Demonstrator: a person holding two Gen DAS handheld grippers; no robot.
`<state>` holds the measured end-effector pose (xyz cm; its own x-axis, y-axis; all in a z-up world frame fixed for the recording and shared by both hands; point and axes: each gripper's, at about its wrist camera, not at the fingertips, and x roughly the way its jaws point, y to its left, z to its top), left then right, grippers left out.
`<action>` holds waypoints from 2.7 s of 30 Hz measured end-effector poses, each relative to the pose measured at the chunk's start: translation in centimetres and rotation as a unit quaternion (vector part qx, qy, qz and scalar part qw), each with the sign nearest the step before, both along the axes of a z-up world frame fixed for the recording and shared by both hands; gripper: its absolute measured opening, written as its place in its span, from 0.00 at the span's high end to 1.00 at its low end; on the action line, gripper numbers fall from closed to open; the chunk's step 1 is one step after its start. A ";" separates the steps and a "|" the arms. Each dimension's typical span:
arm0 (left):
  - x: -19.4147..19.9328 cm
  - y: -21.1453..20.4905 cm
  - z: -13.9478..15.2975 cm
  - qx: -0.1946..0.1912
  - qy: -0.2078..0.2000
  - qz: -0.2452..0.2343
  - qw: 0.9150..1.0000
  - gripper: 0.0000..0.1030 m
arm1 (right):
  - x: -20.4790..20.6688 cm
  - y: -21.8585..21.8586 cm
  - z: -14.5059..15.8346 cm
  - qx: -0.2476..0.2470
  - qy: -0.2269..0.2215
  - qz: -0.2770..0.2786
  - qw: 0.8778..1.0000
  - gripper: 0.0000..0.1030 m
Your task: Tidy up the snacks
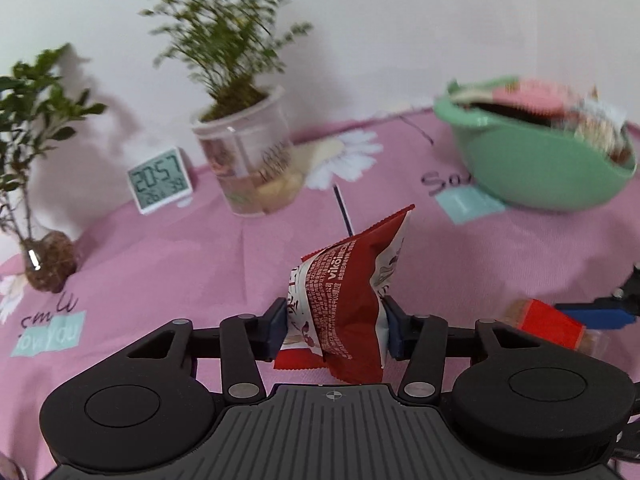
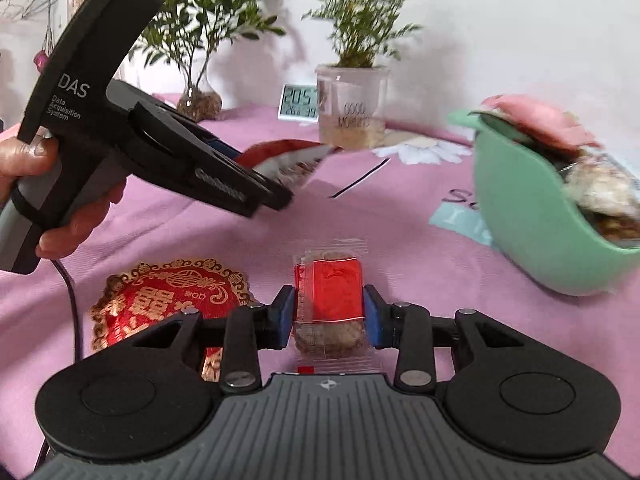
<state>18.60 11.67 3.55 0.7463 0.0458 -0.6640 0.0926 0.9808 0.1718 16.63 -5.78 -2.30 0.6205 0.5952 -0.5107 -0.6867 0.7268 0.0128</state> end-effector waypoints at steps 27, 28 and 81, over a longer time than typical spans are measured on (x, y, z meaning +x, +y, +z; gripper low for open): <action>12.4 -14.9 8.5 -0.106 -0.001 -0.084 0.991 0.00 | 8.6 -12.6 6.8 0.092 -0.057 -0.147 0.983 0.60; 12.6 -14.7 8.6 -0.114 0.001 -0.084 0.990 0.00 | 8.9 -12.2 6.6 0.092 -0.055 -0.150 0.983 0.60; -3.4 -13.3 1.6 -0.037 0.009 -0.007 0.999 0.00 | 0.9 -11.7 2.4 0.025 -0.017 -0.200 0.979 0.16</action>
